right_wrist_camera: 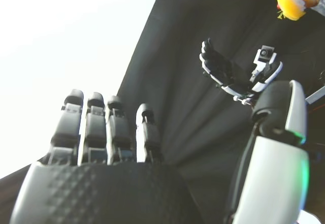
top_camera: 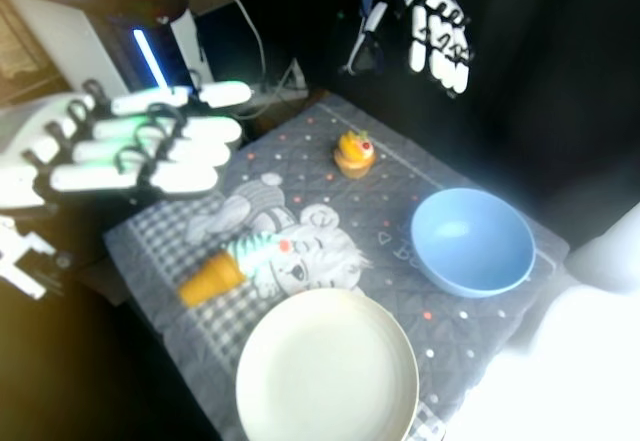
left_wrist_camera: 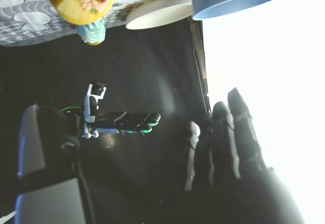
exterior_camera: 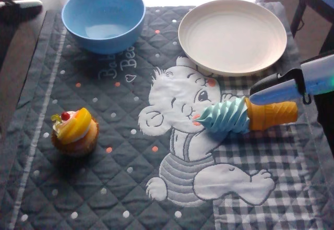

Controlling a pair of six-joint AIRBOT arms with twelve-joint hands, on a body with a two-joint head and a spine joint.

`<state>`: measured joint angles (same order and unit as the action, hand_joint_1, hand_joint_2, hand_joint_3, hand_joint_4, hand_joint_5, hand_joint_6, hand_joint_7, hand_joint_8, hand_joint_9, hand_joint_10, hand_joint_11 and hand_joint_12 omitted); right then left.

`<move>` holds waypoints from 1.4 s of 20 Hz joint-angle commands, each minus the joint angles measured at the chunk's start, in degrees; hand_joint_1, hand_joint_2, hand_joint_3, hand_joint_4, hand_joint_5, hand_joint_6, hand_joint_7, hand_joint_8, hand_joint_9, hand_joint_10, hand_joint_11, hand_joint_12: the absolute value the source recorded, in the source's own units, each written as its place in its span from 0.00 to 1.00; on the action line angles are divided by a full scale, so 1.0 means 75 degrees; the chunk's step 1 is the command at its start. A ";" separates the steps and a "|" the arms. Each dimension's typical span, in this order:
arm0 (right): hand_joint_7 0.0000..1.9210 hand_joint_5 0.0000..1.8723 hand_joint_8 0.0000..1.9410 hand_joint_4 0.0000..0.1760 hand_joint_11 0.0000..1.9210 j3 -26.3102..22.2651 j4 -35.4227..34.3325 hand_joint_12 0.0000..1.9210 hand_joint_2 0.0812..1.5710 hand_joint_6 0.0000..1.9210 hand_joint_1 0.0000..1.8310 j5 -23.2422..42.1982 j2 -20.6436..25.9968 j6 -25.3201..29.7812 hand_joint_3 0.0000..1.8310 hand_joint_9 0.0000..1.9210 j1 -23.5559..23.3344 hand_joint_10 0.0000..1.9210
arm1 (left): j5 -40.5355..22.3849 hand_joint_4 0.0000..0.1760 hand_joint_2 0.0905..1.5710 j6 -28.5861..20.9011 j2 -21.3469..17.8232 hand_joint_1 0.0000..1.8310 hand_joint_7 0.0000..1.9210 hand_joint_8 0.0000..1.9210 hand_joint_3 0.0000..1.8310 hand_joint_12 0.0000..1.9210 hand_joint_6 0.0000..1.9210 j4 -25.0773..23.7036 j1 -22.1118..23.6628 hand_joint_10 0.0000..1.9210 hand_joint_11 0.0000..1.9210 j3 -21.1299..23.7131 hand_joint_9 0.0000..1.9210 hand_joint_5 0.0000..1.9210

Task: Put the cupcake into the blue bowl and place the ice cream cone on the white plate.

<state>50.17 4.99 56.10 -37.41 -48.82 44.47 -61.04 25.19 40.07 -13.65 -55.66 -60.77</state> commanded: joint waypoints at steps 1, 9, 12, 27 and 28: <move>0.08 0.02 0.00 0.00 0.00 0.0022 -0.0167 0.36 0.37 0.00 0.36 0.0847 -0.0001 0.0054 0.00 0.10 -0.0105 0.00 | -0.0579 0.00 0.43 -0.0113 0.0049 0.38 0.14 0.00 0.00 0.40 0.00 0.0171 0.0124 0.00 0.03 -0.0037 0.15 0.10; 0.07 0.03 0.00 0.00 0.01 0.0043 -0.0175 0.24 0.36 0.00 0.39 0.0391 -0.0050 0.0318 0.00 0.07 0.0043 0.00 | 0.1154 0.00 0.45 -0.1243 0.0501 0.36 0.14 0.00 0.00 0.46 0.00 -0.1748 0.1408 0.00 0.01 -0.0515 0.17 0.10; 0.08 0.02 0.00 0.00 0.00 0.0053 -0.0032 0.23 0.39 0.00 0.42 0.0016 -0.0051 0.0417 0.01 0.07 0.0117 0.00 | 0.1742 0.00 0.45 -0.1825 0.0746 0.36 0.17 0.00 0.00 0.53 0.00 -0.2722 0.1966 0.01 0.03 -0.0673 0.20 0.11; 0.11 0.05 0.00 0.00 0.00 0.0663 0.0906 0.35 0.31 0.00 0.38 -0.1892 -0.0751 0.1334 0.00 0.09 0.0118 0.00 | 0.3112 0.00 0.40 -0.3204 0.1454 0.42 0.26 0.00 0.00 0.53 0.01 -0.5288 0.2334 0.00 0.11 -0.0806 0.30 0.19; 0.12 0.05 0.00 0.00 0.00 0.0713 0.0968 0.32 0.31 0.00 0.38 -0.2052 -0.0776 0.1336 0.00 0.09 0.0118 0.00 | 0.3155 0.00 0.40 -0.3204 0.1485 0.40 0.26 0.00 0.00 0.53 0.01 -0.5346 0.2346 0.00 0.11 -0.0806 0.30 0.19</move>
<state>55.37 13.41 35.57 -43.27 -39.00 45.91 -34.24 1.65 50.92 -56.12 -38.79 -66.65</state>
